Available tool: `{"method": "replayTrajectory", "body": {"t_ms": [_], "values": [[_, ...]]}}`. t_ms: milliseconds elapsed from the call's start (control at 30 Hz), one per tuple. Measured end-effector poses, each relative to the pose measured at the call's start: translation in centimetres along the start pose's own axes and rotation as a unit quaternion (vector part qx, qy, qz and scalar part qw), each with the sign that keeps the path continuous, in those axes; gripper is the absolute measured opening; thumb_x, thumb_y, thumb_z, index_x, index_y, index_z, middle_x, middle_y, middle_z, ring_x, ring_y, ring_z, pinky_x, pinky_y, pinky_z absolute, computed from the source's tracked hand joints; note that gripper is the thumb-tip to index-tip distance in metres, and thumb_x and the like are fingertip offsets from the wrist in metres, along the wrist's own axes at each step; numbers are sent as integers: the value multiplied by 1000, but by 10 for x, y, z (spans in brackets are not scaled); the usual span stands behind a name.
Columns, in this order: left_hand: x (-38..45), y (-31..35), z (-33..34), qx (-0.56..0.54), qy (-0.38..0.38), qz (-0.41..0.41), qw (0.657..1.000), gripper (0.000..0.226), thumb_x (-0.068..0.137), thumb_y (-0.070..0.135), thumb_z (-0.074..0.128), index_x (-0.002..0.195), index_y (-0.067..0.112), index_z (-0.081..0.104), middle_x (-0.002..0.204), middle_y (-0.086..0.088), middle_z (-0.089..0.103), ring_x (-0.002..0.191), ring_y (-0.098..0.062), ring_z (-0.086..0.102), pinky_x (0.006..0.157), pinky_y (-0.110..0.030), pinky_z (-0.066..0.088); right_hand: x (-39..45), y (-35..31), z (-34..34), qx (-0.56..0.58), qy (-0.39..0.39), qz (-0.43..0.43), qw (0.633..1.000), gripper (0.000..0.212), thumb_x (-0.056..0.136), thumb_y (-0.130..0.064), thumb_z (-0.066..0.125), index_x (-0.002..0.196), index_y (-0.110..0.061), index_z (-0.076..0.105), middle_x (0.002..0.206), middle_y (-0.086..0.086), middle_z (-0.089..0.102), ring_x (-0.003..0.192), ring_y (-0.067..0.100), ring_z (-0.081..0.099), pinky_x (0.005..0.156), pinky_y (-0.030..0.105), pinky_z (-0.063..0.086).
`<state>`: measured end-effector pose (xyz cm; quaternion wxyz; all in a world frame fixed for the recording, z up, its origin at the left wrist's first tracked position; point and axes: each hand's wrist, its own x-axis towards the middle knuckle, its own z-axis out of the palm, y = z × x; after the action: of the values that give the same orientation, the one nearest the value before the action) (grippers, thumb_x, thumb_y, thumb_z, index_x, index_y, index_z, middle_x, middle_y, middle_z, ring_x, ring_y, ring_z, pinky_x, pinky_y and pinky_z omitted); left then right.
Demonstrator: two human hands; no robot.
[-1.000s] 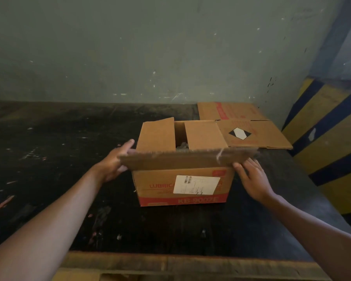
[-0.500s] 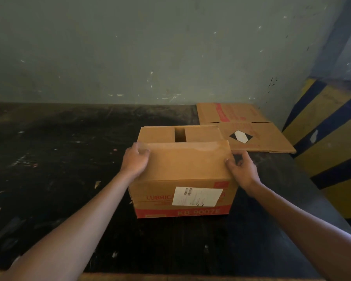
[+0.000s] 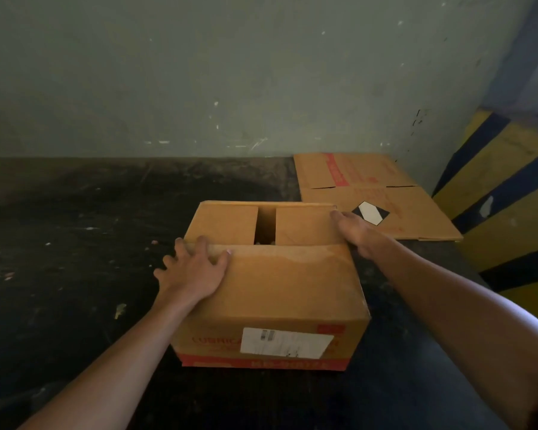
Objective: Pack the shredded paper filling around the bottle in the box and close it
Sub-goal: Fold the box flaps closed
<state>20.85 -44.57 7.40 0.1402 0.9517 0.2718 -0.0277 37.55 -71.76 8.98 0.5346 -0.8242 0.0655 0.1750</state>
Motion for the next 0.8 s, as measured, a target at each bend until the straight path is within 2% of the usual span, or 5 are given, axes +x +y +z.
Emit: {"method": "replayTrajectory", "body": {"t_ms": [200,333,433,600,800], "values": [[2,-2,3,-10,-5,-4,1000,77,83,81,24,146,38,13,157,-9,10,133,-43,29,102,-58,35,46,-29,13,37,29,36,998,68,98,-56,41,143,-5,41,137,11,51,122,33,50,105,43,40],[1,-4,3,-3,0,-2,1000,75,84,80,21,145,38,14,156,-10,12,132,-43,31,101,-59,35,63,-45,10,127,36,51,990,75,90,-61,50,146,-11,41,146,5,46,129,29,45,109,41,33],[1,-3,3,11,0,-6,1000,78,83,82,18,148,38,13,158,-10,13,134,-44,31,102,-60,33,59,-64,12,179,73,-27,981,70,92,-49,57,151,-17,35,150,4,43,135,24,42,111,36,30],[-4,3,0,19,-12,-33,999,82,83,82,17,151,36,8,160,-10,9,135,-45,29,103,-61,30,30,-80,13,191,106,-124,968,76,96,-61,41,155,-18,20,158,4,31,143,24,31,115,41,25],[-20,6,3,3,5,-47,999,88,84,81,15,153,29,-1,160,-12,8,135,-45,29,102,-60,31,-21,-46,10,186,114,-130,967,67,98,-58,29,149,-16,39,150,5,44,137,23,40,115,40,30]]}}
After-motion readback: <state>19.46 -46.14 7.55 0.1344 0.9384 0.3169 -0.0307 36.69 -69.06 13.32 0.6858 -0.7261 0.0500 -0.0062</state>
